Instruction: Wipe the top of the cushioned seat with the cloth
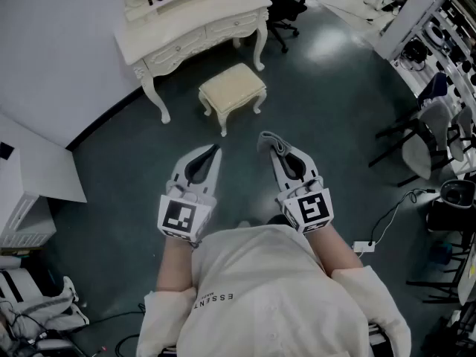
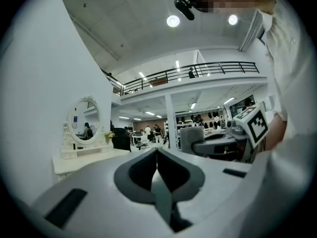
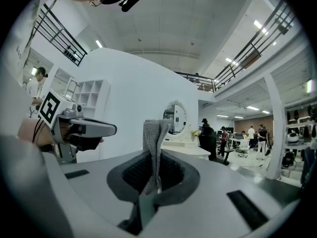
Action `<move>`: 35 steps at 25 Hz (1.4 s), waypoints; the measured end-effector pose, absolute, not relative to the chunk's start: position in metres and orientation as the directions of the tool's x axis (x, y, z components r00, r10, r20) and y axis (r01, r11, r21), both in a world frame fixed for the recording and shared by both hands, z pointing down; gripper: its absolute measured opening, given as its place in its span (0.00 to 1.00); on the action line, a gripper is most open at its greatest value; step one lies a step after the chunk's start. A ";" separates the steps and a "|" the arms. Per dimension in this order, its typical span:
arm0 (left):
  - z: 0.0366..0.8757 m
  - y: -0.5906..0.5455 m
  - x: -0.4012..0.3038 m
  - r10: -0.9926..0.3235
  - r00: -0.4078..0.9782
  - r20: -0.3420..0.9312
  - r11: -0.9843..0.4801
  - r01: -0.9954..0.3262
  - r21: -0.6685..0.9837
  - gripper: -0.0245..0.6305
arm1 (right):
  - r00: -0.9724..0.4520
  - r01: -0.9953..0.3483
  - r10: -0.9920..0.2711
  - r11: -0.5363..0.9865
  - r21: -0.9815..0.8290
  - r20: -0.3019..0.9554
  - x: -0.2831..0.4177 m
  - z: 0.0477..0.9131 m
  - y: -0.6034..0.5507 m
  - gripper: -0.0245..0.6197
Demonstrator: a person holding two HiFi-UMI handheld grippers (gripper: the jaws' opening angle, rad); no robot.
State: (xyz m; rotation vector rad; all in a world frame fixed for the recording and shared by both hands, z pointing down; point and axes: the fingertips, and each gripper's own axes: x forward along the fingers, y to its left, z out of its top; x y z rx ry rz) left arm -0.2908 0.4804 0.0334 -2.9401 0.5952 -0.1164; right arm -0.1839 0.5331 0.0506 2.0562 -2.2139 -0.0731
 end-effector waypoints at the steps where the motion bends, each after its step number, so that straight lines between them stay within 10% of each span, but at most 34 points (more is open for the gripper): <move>1: 0.034 0.479 -0.291 -0.388 0.920 0.052 -0.914 -0.377 -0.152 0.04 | -0.067 -0.991 -0.996 0.073 0.109 0.057 -0.184 0.052 0.532 0.08; 35: 0.062 0.346 -0.149 -0.600 0.794 0.094 -0.800 -0.594 -0.085 0.04 | -0.267 -0.961 -0.948 0.275 0.024 0.171 -0.017 0.095 0.377 0.08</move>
